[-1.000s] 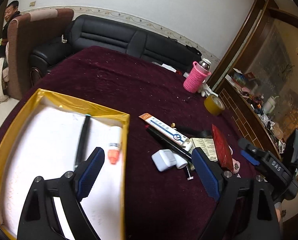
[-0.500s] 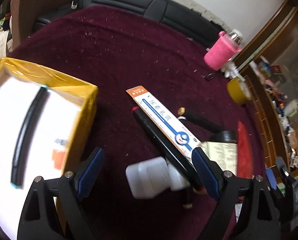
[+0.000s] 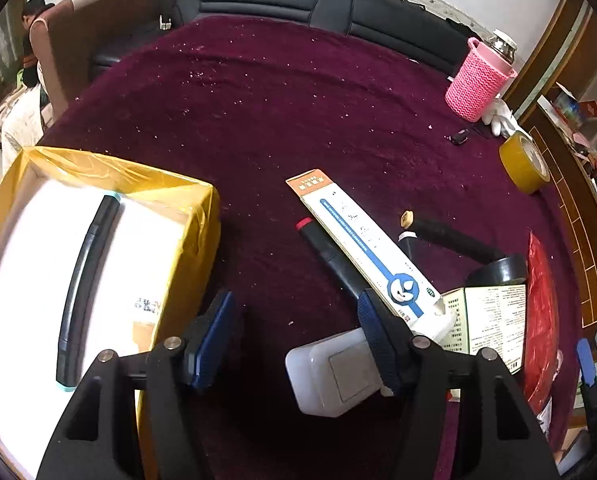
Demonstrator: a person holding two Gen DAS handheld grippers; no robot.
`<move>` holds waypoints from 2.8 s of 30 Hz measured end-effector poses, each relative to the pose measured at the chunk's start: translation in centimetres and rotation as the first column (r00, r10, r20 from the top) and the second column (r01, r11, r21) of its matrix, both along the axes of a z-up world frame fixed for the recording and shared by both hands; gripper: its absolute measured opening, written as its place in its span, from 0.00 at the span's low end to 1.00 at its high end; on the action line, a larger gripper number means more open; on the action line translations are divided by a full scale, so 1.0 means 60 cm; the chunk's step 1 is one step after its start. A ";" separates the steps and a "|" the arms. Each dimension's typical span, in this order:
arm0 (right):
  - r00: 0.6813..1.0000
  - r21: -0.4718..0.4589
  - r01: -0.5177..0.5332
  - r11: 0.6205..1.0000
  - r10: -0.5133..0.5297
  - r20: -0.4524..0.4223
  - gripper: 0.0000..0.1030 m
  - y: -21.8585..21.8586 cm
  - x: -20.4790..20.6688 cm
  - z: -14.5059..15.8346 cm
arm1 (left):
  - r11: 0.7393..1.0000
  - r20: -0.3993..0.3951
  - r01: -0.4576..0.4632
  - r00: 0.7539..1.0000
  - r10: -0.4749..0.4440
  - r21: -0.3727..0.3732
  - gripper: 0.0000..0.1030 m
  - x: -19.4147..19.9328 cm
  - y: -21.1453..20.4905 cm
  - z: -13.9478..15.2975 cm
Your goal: Organize objects
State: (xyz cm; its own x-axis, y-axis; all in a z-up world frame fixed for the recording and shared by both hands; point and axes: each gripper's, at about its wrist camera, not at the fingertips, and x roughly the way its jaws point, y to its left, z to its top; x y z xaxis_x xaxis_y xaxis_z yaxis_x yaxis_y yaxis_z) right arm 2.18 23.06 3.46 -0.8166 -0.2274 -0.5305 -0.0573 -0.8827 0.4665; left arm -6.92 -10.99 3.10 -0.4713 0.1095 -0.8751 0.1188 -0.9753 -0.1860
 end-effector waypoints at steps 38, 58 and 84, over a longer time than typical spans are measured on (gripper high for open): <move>1.000 0.128 -0.012 0.992 0.010 0.017 0.87 -0.031 -0.009 -0.009 | 0.974 -0.263 0.209 0.948 -0.182 0.081 0.14 0.122 -0.011 0.089; 0.869 0.225 -0.265 0.938 0.131 0.477 0.83 -0.346 -0.335 -0.037 | 0.984 -0.434 0.092 0.901 -0.016 0.154 0.14 0.269 -0.285 0.098; 0.874 -0.088 -0.371 0.925 0.379 0.305 0.32 -0.408 -0.178 0.046 | 0.983 -0.378 0.044 0.926 0.026 0.176 0.14 0.228 -0.350 0.093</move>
